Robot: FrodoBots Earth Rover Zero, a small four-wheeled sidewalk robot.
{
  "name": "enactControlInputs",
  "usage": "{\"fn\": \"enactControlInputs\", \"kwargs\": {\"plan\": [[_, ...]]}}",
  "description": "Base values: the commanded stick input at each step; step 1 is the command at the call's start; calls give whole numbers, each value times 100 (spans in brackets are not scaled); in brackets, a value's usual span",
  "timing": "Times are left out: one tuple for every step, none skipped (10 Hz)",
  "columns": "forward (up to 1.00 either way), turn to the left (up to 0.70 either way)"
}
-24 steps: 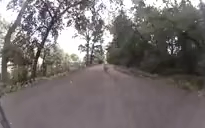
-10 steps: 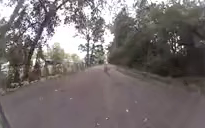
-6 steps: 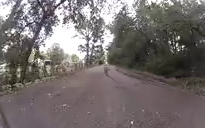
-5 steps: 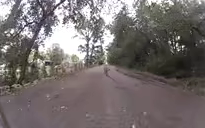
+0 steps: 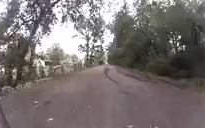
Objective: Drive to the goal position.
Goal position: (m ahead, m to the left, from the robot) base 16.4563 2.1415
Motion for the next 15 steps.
{"fn": "enactControlInputs", "kwargs": {"plan": [[70,-6],[70,-8],[70,-2],[70,0],[70,0],[70,0],[70,0],[70,0],[70,0],[70,0],[70,0],[70,0],[70,0],[70,0],[70,0]]}}
